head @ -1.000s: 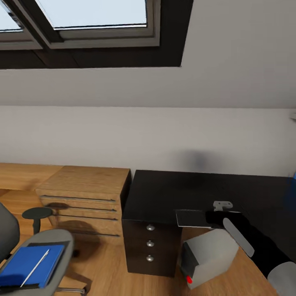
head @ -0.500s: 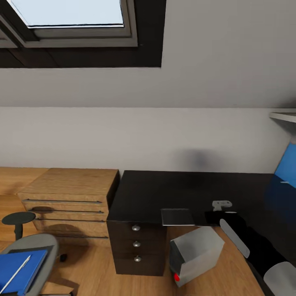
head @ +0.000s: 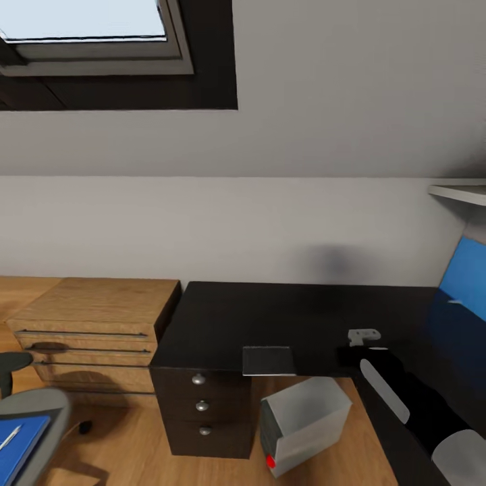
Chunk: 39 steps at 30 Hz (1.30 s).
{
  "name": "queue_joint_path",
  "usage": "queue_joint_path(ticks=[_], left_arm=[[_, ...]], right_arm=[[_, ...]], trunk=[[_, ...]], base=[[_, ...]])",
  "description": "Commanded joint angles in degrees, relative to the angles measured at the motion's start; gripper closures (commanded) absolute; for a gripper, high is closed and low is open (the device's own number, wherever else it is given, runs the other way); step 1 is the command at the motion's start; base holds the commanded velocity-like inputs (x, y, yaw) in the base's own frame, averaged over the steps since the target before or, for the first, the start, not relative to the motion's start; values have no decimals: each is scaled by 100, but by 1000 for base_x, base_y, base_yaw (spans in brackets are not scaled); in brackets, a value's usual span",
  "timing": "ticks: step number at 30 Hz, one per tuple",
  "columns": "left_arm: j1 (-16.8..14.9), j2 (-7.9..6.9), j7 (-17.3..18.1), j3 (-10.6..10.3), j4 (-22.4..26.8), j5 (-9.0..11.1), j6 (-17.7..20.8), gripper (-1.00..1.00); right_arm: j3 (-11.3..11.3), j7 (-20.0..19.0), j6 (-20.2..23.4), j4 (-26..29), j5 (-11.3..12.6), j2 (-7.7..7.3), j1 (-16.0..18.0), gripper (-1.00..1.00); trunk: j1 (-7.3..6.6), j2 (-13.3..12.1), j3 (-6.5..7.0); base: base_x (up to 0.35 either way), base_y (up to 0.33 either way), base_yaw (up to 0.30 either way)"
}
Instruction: In the bedroom, organize the workspace by keeping the computer under the desk, ensuring the monitor is on the desk, placing the keyboard on the desk next to the monitor, placing the mouse on the desk next to the keyboard, moving the folder from the swivel chair onto the desk next to the mouse, stacking the notebook on top of the folder with the pen on top of the notebook, and positioning the swivel chair next to the desk.
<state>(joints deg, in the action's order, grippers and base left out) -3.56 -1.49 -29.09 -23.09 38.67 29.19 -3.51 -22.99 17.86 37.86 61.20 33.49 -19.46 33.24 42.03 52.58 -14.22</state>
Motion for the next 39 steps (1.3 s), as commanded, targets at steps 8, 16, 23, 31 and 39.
queue_joint_path(ticks=[8, 16, 23, 31, 39], left_arm=[[-6, -1, -45, -55, -171, 45, -43, -100], [-7, 0, -44, -55, -193, 43, -44, -100], [-7, 0, -44, -55, -193, 43, -44, -100], [-6, 2, -44, -55, -194, 43, -44, -100], [-8, 9, -44, -55, -186, 43, -47, -100]], right_arm=[[-17, 52, -5, 22, 38, 57, 7, 100], [-13, 48, 5, 24, 35, 57, 7, 100], [54, 33, 99, 29, 43, -32, 7, 100], [242, -531, 172, -80, 98, -539, 0, 100], [234, -702, 280, -319, 785, -585, -150, 100]], trunk=[[3, 6, -8], [3, 6, 17], [3, 6, 61], [3, 6, 111], [3, 6, 128]], base=[[153, -178, 0], [7, -12, -86], [0, -1, -212], [0, 0, -230], [0, 0, -156]])
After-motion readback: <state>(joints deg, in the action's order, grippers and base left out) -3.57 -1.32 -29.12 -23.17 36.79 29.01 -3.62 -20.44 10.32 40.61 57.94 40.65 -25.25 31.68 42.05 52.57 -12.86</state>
